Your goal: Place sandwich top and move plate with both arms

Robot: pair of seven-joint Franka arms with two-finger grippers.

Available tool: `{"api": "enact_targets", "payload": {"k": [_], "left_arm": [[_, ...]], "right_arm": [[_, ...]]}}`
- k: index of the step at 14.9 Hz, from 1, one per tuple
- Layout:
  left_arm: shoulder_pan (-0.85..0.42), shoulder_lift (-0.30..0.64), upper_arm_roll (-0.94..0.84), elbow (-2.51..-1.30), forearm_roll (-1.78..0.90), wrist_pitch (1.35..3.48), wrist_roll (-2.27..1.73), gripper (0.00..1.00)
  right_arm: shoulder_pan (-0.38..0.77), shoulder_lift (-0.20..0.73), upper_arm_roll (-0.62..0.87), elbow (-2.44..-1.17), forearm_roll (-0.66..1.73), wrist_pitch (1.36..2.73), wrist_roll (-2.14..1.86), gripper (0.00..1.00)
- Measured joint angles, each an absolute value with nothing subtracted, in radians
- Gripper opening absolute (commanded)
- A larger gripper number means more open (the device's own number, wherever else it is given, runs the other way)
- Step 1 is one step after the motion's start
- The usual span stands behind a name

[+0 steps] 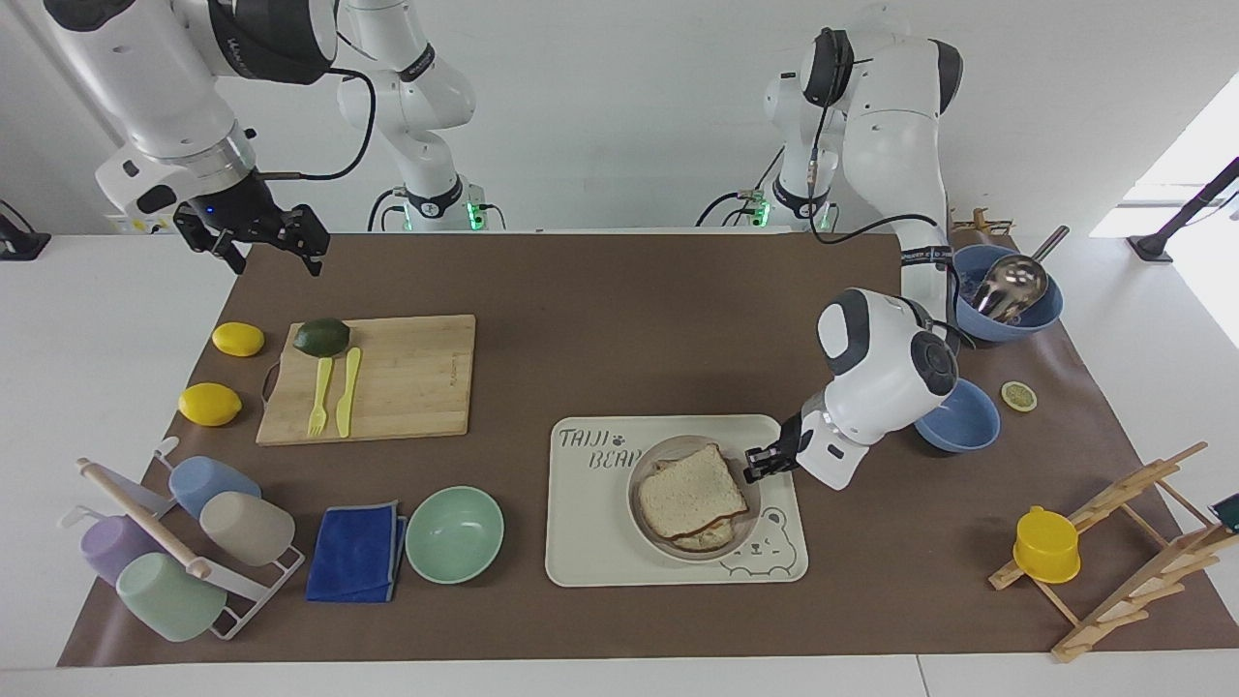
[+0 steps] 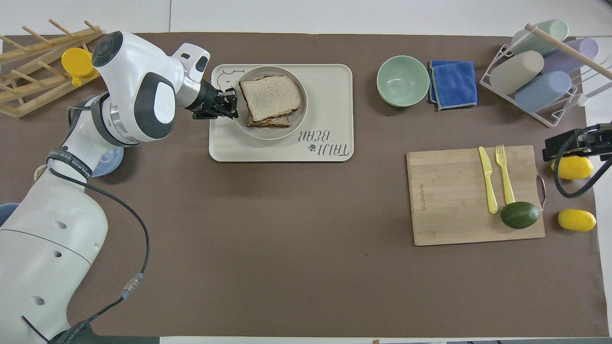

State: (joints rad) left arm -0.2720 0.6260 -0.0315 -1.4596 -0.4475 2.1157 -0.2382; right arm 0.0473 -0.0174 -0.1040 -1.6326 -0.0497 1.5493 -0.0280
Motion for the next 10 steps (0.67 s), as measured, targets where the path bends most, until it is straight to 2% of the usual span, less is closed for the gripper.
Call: {"api": "enact_targets", "payload": {"k": [8,9,10], "left_arm": [[-0.280,0.626,-0.034,-1.488,-0.445,2.146,-0.220,0.00],[-0.280,0.626,-0.034,-1.489,-0.445,2.146,-0.219,0.46],[-0.280,0.626,-0.034,-1.490,-0.445,2.147,-0.217,0.99]], "right_arm": [[0.047,-0.017,-0.104,-1.633,-0.050,1.549,-0.028,1.00],[0.047,-0.017,-0.104,-1.633,-0.050,1.549,-0.028,1.00],[0.047,-0.017,-0.104,-1.633,-0.050,1.549,-0.028,1.00]]}}
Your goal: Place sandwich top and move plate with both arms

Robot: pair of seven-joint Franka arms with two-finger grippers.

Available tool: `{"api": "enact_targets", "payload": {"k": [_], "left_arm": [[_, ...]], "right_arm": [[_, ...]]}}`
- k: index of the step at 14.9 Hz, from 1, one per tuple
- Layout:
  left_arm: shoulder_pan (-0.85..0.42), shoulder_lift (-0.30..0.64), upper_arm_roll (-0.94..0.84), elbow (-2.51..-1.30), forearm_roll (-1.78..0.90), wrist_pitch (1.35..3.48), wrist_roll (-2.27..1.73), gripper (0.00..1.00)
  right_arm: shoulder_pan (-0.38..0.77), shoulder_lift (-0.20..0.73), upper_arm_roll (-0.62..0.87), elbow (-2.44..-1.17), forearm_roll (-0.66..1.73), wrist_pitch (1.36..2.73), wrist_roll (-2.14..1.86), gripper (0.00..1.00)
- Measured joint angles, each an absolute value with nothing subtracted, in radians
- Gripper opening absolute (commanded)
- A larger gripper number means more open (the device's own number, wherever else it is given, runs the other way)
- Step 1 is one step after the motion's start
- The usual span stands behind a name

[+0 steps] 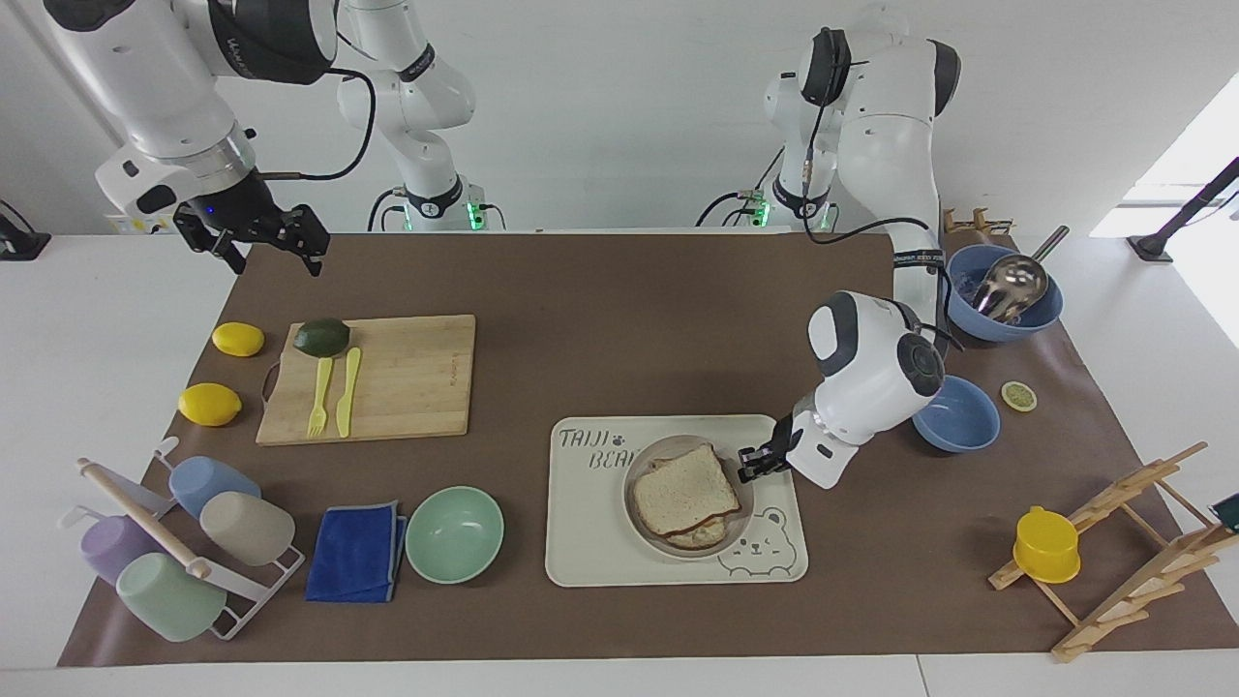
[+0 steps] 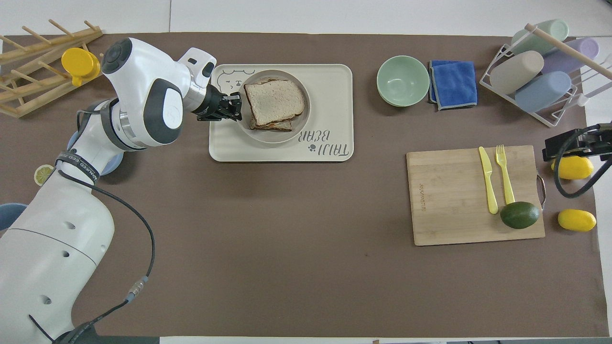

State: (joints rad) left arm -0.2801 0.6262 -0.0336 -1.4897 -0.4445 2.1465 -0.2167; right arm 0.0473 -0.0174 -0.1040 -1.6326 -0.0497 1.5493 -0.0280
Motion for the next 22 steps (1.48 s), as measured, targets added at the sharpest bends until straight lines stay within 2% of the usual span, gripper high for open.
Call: {"api": "enact_targets", "payload": {"k": [9,12,18,22], "left_arm": [[-0.269,0.593,-0.012,-1.447,-0.369,2.102,-0.208,1.00],[-0.262,0.504,0.039,-1.443,-0.334,2.045,-0.208,1.00],[-0.234,0.243,0.103,-1.447,-0.193,1.807,-0.206,1.00],[-0.214,0.140,0.106,-1.455,-0.094,1.662,-0.206,1.00]], "right_arm": [[0.047,-0.017,-0.104,-1.633,-0.050,1.549,-0.028,1.00],[0.047,-0.017,-0.104,-1.633,-0.050,1.549,-0.028,1.00],[0.047,-0.017,-0.104,-1.633,-0.050,1.549,-0.028,1.00],[0.047,-0.017,-0.104,-1.633,-0.050,1.549,-0.028,1.00]]}}
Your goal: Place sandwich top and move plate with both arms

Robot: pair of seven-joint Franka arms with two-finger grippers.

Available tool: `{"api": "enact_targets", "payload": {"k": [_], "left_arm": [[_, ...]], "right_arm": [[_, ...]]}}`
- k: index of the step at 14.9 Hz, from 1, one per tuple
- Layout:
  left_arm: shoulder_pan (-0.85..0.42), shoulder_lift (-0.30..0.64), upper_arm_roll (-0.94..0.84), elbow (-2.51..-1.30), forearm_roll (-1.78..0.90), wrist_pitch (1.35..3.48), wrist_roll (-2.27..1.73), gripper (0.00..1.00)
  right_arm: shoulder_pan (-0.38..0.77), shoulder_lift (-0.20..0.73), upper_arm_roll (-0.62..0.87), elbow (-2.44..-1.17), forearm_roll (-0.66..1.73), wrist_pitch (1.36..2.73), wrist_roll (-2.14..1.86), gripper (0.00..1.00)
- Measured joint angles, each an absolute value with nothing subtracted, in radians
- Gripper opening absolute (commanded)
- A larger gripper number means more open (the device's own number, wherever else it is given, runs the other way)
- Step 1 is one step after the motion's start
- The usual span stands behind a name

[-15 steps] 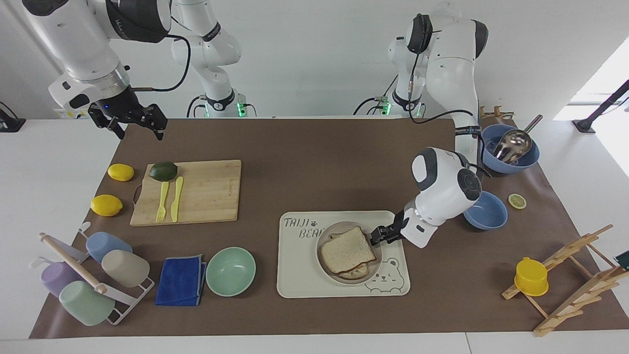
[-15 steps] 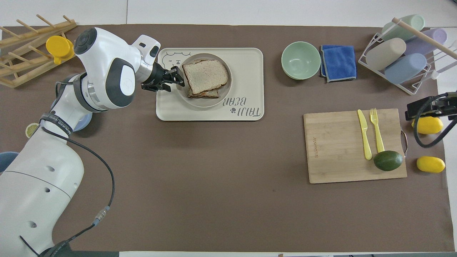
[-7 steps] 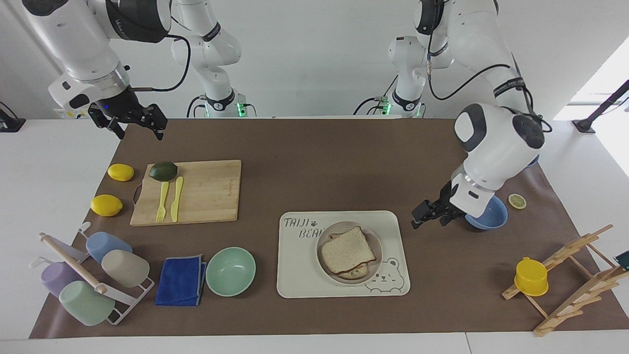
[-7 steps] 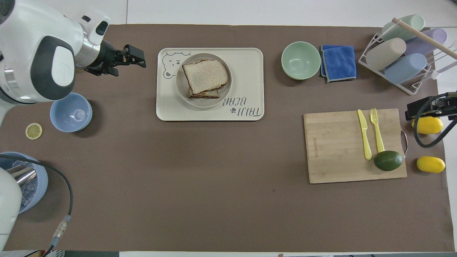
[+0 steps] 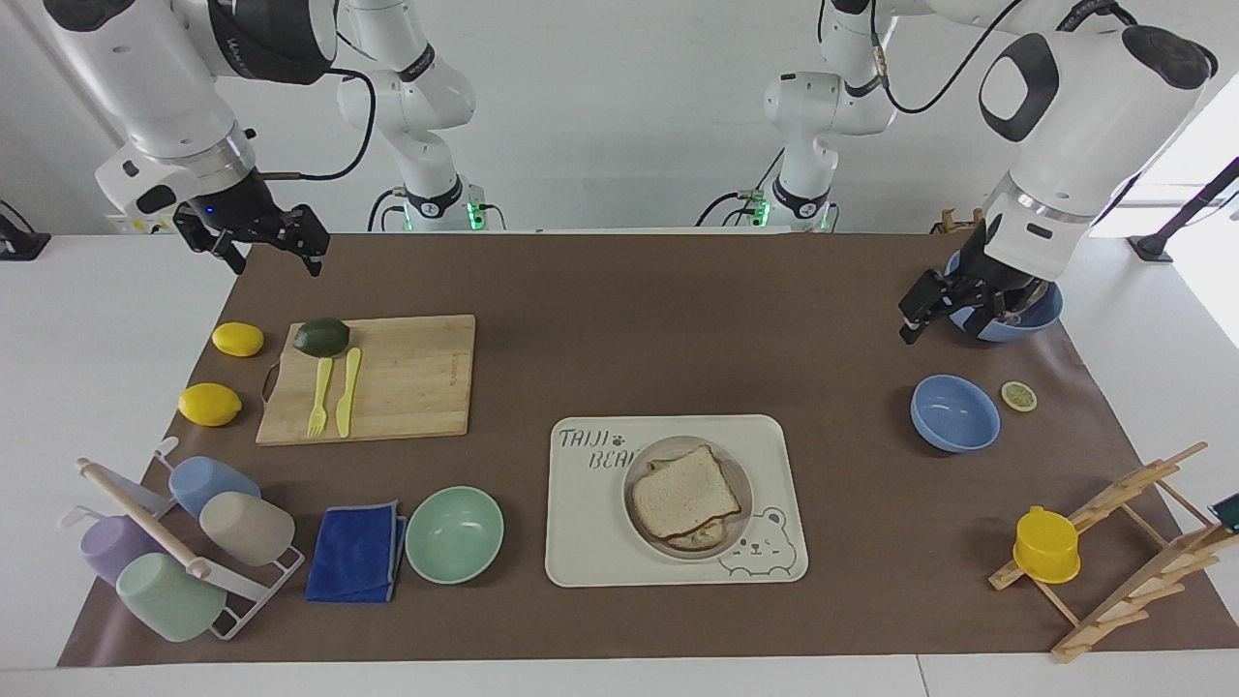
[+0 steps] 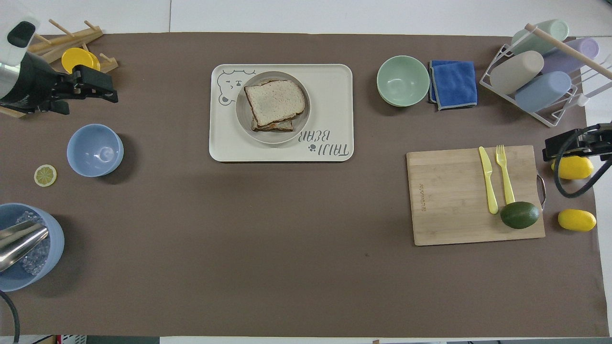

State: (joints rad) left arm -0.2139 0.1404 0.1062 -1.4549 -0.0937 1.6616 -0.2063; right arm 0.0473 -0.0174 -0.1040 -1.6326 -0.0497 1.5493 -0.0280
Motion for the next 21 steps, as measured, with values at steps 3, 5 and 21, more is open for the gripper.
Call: {"api": "enact_targets", "payload": {"k": [3,5,21], "left_arm": [[-0.214,0.098,0.104,-1.463,-0.073,1.569,-0.206,1.00],[-0.214,0.062,0.101,-1.496,-0.062,1.525,-0.206,1.00],[-0.057,-0.069,-0.087,-1.693,-0.052,1.516,-0.204,1.00]], "right_arm": [[0.047,-0.017,-0.104,-1.633,-0.050,1.549,-0.028,1.00],[0.047,-0.017,-0.104,-1.633,-0.050,1.549,-0.028,1.00],[0.047,-0.017,-0.104,-1.633,-0.050,1.549,-0.028,1.00]]}}
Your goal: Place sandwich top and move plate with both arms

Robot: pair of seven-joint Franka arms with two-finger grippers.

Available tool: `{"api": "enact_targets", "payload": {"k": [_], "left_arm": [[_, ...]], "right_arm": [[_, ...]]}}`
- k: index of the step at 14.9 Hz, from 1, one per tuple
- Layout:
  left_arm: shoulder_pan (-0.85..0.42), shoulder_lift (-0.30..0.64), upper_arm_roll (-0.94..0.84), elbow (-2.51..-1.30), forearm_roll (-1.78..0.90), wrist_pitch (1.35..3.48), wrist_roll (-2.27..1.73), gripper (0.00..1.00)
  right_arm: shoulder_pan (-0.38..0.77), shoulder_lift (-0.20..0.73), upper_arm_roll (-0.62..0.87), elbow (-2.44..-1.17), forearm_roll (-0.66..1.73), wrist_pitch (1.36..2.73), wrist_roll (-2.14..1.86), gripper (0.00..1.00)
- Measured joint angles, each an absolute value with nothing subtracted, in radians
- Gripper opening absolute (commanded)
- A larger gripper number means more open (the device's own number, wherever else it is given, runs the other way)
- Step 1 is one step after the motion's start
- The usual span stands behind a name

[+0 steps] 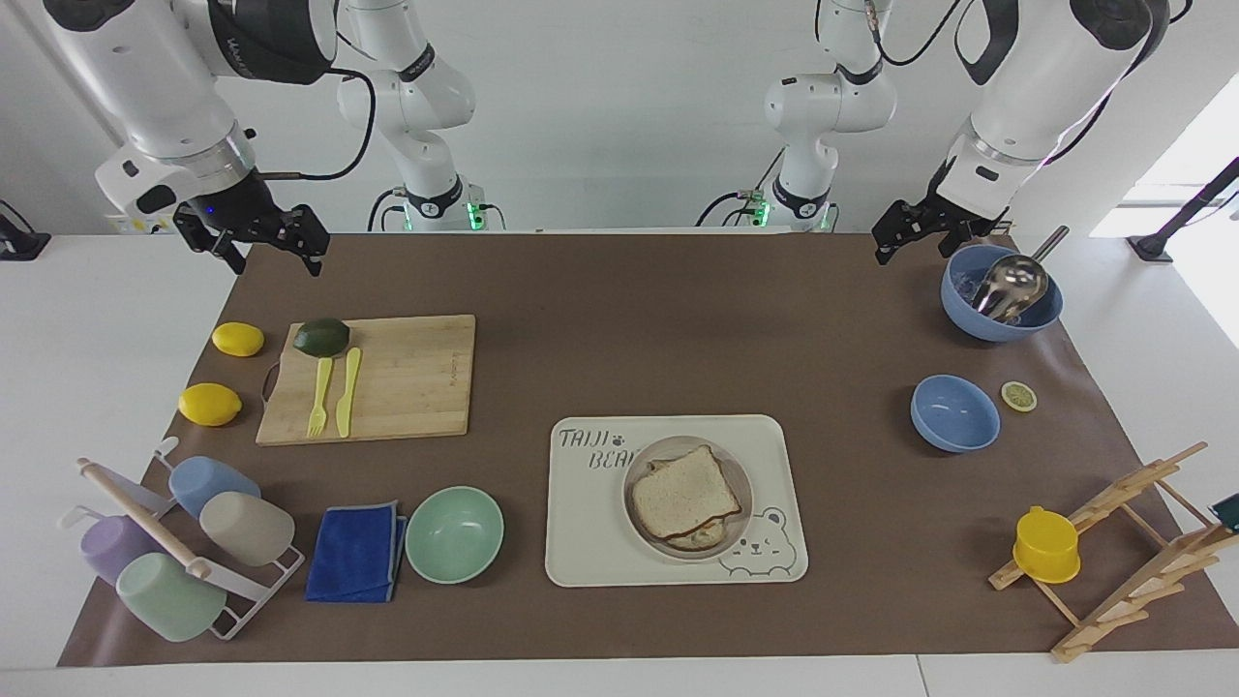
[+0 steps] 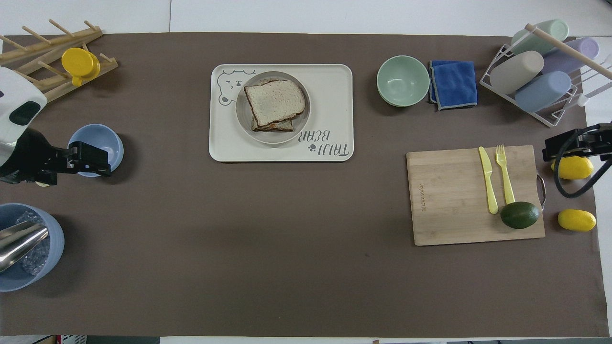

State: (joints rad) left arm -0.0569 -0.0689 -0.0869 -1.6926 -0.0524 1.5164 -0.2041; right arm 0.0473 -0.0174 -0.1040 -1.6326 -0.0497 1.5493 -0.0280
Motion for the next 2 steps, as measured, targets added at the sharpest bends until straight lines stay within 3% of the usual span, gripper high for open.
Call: {"api": "enact_targets", "payload": {"k": [2], "left_arm": [[-0.057,-0.069,-0.090,-1.693,-0.052,1.516,-0.204,1.00]], "right_arm": [[0.047,-0.017,-0.104,-1.633,-0.050,1.549,-0.028,1.00]]}}
